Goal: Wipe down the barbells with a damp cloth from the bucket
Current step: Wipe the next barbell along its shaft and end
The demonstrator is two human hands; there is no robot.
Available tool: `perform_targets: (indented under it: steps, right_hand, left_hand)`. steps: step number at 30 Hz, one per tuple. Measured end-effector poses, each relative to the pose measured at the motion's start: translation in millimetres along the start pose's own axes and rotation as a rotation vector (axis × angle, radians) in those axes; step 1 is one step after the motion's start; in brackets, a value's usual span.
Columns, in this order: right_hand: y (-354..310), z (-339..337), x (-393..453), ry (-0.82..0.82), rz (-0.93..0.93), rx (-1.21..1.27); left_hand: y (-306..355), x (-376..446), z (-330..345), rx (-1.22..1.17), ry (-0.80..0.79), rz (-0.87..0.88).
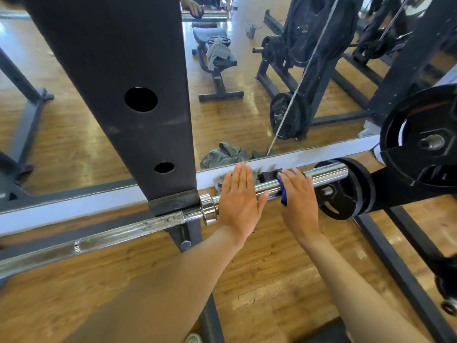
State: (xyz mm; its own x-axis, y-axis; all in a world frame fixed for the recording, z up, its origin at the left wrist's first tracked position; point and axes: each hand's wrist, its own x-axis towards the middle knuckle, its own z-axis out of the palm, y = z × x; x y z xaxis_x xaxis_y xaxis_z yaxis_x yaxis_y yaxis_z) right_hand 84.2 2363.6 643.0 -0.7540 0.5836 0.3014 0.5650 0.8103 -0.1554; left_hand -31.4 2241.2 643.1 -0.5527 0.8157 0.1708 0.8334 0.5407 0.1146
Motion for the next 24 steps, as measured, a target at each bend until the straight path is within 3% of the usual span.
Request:
perform_targets:
  steps: [3, 4, 7, 12, 15, 20, 24]
  right_hand:
    - [-4, 8, -6, -0.019, -0.248, 0.000]
    - [2, 6, -4, 0.002, -0.247, -0.024]
    - [8, 0, 0, 0.058, 0.029, 0.009]
    - [-7, 7, -8, 0.045, -0.173, -0.018]
    - [-2, 0, -4, 0.053, 0.074, -0.005]
    - [-8, 4, -14, -0.006, -0.099, -0.017]
    - [2, -4, -13, -0.005, 0.122, 0.002]
  left_hand:
    - [-1, -3, 4, -0.023, 0.007, -0.005]
    - [-1, -3, 6, -0.021, 0.019, 0.005]
    - [-1, -3, 6, -0.052, 0.005, 0.021]
    - [-3, -5, 14, 0.034, 0.022, 0.040]
    - [-2, -7, 16, 0.075, 0.036, 0.059]
    - [5, -36, 26, 0.123, 0.060, 0.135]
    - [14, -62, 26, -0.035, 0.018, 0.176]
